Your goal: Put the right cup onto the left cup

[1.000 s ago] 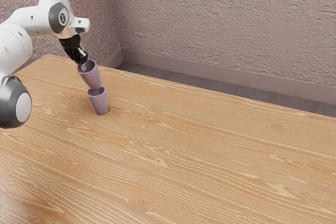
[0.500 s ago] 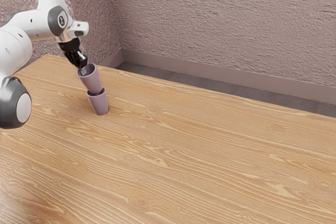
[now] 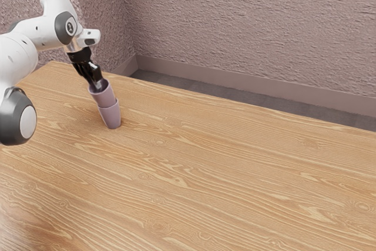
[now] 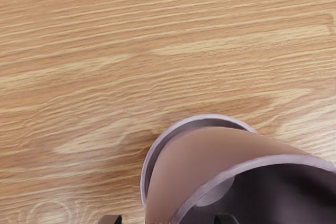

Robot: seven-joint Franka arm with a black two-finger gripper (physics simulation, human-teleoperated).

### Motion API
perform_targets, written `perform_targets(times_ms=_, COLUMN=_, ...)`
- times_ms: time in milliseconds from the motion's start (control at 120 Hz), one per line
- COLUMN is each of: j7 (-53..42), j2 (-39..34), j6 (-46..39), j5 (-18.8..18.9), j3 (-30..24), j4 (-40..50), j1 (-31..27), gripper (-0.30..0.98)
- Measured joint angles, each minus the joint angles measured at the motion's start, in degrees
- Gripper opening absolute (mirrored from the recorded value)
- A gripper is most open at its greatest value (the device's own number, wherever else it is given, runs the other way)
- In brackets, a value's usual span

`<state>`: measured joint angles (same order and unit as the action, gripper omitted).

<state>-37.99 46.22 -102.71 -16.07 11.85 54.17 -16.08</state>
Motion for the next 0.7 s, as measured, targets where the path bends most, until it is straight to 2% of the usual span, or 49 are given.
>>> perform_targets(times_ms=100, j7=0.26, j2=-0.46, j6=0.37, j5=-0.64, j3=0.04, j4=0.08, j1=0.1, gripper=0.39)
perform_targets(times_ms=225, j7=0.6, j2=-2.95, j6=1.49, j5=-0.82, j3=0.2, j4=0.7, j1=0.81, gripper=0.52)
perform_targets(times_ms=458, j7=1.64, j2=-19.59, j6=2.96, j5=0.0, j3=0.46, j4=16.72, j1=6.05, gripper=0.63)
perform_targets(times_ms=542, j7=1.93, j2=-24.68, j6=3.19, j5=2.81, j3=0.38, j4=21.25, j1=9.06, gripper=0.65)
perform_targets(times_ms=700, j7=3.55, j2=-38.24, j6=3.4, j5=11.16, j3=-0.25, j4=34.08, j1=15.0, gripper=0.67)
